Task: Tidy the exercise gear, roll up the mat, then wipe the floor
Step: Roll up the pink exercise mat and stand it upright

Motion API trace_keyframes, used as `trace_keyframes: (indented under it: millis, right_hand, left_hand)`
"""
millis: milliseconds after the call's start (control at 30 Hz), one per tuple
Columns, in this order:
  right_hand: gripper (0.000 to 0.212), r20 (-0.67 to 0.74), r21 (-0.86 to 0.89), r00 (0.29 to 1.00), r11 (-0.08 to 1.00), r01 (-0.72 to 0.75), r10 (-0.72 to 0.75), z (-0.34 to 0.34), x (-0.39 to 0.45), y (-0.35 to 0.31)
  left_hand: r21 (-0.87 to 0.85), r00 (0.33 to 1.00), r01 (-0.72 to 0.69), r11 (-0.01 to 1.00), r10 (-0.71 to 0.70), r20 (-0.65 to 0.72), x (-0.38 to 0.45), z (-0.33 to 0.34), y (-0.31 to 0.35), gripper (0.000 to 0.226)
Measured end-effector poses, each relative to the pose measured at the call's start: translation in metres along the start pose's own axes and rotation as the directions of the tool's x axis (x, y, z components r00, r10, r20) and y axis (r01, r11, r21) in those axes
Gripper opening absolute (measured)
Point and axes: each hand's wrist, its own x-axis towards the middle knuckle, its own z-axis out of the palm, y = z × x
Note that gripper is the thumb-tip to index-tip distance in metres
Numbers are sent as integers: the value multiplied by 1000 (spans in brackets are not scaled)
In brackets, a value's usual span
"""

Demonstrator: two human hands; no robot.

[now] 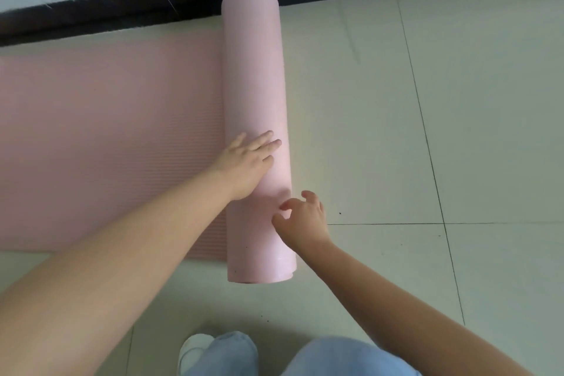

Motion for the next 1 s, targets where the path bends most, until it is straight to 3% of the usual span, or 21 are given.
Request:
trace_keyframes:
  millis: [133, 267, 433, 533, 600, 667, 733, 833, 933, 1000]
  right_hand:
    - [54, 60, -16, 998, 1000, 0, 1, -3, 2, 0]
    - [69, 104, -146, 994, 989, -20, 36, 12, 12, -15]
    - [69, 121, -201, 992, 980, -16, 41, 45, 19, -38]
    - [69, 44, -189, 997, 980, -59, 68, 58, 19, -63]
    - [56, -37, -119, 991, 984, -133, 129, 59, 24, -81]
    - [28, -59, -142, 980, 970, -197, 190, 60, 28, -97]
    - [33, -48, -258, 971, 936, -239, 235, 67, 27, -107]
    - [81, -31, -238, 955, 926, -293, 294, 93, 21, -117]
    - [94, -58, -266, 954, 916, -300, 296, 115, 16, -125]
    - [98, -86, -316, 954, 901, -299, 286, 119, 13, -131]
  left_hand:
    - [-86, 998, 38, 996, -34, 55, -3, -7, -10, 54]
    - [73, 996, 40, 997, -45, 73, -12, 5, -26, 57]
    - [80, 997, -75, 994, 73, 37, -16, 28, -63, 63]
    - [95, 990, -139, 986, 141, -13, -16, 37, -90, 83]
    - [184, 981, -185, 965, 194, -29, -16, 45, -109, 96]
    - [180, 972, -215, 960, 228, -56, -16, 62, -127, 96]
    - [56, 963, -243, 968, 248, -108, -17, 80, -142, 95]
    - [-274, 969, -242, 931, 219, -113, -22, 109, -161, 93]
    - [-635, 985, -174, 753, 135, -109, -32, 128, -170, 76]
    - [-779, 992, -113, 617, 26, -123, -37, 135, -170, 79]
